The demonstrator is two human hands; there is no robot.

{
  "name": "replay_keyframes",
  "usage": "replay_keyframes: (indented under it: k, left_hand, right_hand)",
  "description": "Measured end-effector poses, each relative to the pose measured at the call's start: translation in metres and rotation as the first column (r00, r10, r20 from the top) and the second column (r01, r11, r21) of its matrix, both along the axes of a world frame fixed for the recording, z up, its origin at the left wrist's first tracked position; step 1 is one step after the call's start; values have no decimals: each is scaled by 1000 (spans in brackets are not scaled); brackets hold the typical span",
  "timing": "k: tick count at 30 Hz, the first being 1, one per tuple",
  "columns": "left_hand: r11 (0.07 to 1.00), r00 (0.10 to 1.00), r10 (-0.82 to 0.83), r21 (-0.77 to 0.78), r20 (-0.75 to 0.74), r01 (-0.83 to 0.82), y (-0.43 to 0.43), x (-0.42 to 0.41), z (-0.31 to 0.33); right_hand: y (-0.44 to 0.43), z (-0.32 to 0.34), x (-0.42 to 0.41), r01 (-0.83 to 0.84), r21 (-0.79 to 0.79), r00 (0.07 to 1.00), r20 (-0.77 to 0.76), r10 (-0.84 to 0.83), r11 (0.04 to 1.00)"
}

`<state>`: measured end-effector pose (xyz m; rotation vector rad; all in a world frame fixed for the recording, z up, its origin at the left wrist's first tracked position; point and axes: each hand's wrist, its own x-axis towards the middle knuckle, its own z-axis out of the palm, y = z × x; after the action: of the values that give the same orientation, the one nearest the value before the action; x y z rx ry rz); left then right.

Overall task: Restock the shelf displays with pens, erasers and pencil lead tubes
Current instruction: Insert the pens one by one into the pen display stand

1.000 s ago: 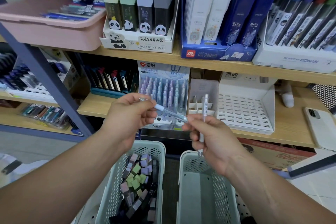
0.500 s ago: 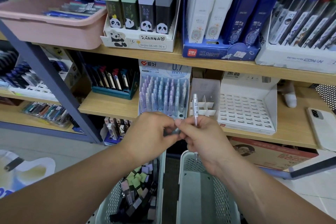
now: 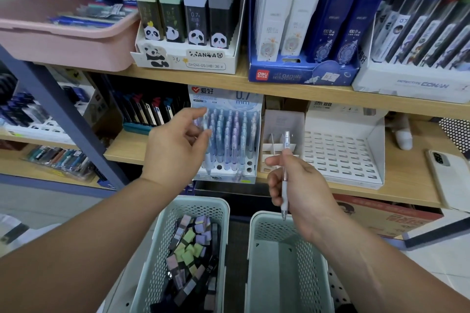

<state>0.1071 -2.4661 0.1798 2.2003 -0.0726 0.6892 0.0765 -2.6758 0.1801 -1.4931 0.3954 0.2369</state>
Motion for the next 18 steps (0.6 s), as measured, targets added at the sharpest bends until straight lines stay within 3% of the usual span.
replay_keyframes:
  k: [5, 11, 18]
  left_hand:
    - [999, 998, 42, -9, -38, -42, -10, 9, -4]
    - [982, 995, 93, 168, -34, -86, -20, 19, -10]
    - [973, 993, 114, 200, 19, -115, -19, 23, -11]
  right_hand:
    - [-5, 3, -4, -7, 33, 1000, 0, 7, 999]
    - [-14, 5, -3, -19, 60, 1000, 20, 18, 998]
    - [-23, 10, 0, 17, 74, 1000, 24, -19, 997]
